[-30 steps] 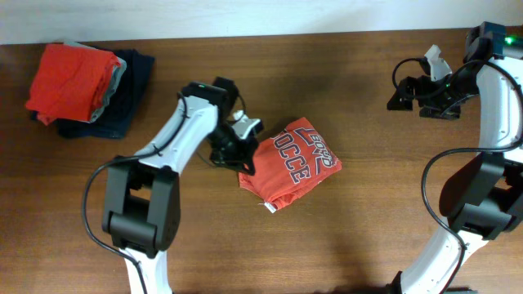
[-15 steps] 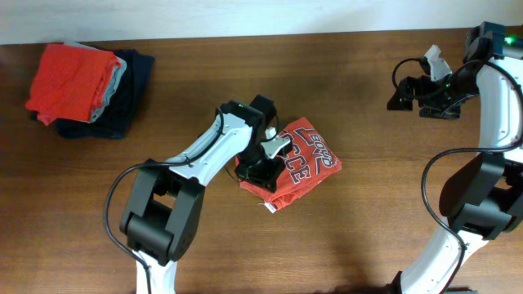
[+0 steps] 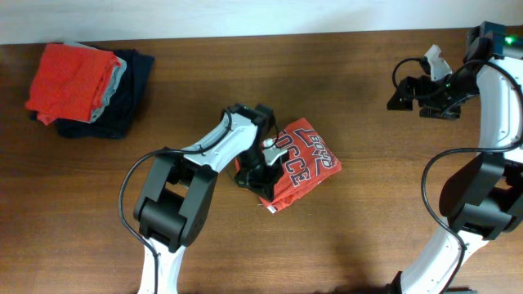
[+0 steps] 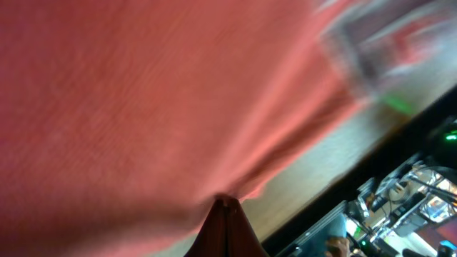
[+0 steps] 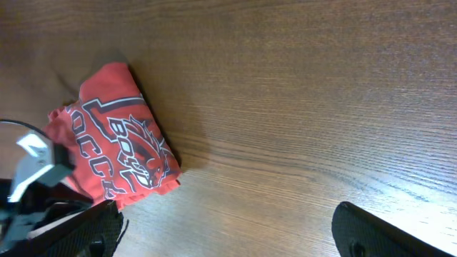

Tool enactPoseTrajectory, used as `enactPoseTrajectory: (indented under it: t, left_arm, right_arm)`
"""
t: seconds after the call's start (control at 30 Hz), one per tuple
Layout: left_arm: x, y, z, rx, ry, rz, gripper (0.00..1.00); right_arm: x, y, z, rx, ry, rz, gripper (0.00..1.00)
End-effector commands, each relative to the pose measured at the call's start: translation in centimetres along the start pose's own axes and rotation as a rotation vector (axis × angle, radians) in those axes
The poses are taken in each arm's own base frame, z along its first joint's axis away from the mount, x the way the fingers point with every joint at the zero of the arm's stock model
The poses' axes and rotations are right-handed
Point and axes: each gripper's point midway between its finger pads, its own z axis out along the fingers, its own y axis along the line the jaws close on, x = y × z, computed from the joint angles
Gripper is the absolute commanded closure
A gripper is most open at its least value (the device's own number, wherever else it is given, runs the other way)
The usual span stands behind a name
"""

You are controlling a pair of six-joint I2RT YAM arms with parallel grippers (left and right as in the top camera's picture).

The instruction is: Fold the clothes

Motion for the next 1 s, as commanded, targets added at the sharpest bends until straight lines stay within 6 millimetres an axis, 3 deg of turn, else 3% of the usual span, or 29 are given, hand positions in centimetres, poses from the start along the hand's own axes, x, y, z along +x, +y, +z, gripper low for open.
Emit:
enactPoseTrajectory:
  t: [0.0, 0.1, 0.2, 0.33, 0.63, 0.73, 0.87, 0.97]
  left_arm:
    - [-2.1, -3.4, -5.4, 0.027, -0.166, 0.092, 1.00]
    - [-3.9, -5.1, -8.1, 0.024, -0.275, 0.164, 0.99]
    - [-5.5, -6.0, -8.4, 0.021, -0.337, 0.217, 0.99]
    - [-6.1, -6.2, -6.2, 0.020, -0.304, 0.233, 0.99]
    - [-6.2, -5.3, 1.4, 0.017, -0.129, 0.213, 1.00]
    - [-6.1, -4.8, 2.3, 0.014, -0.103, 0.211, 1.00]
    - [-7.0, -4.9, 1.2, 0.021, -0.137, 0.228, 1.00]
    - [-7.5, -7.0, -1.3, 0.092, -0.173, 0.257, 1.00]
  right_arm:
    - [-0.1, 0.1, -0.6, 0.013, -0.013, -0.021, 0.01]
    - [-0.1, 0.1, -0.6, 0.013, -0.013, -0.021, 0.02]
    - [-0.1, 0.1, -0.6, 0.013, -0.013, -0.021, 0.02]
    - [-0.1, 0.1, -0.6, 0.013, -0.013, -0.021, 0.02]
    - [-0.1, 0.1, -0.6, 0.013, -0.013, -0.021, 0.02]
    - [-0.1, 0.1, -0.6, 0.013, -0.013, -0.021, 0.02]
    - [-0.1, 0.1, -0.6, 0.013, -0.013, -0.021, 0.01]
    - [-0.1, 0.1, -0.6, 0.013, -0.013, -0.021, 0.02]
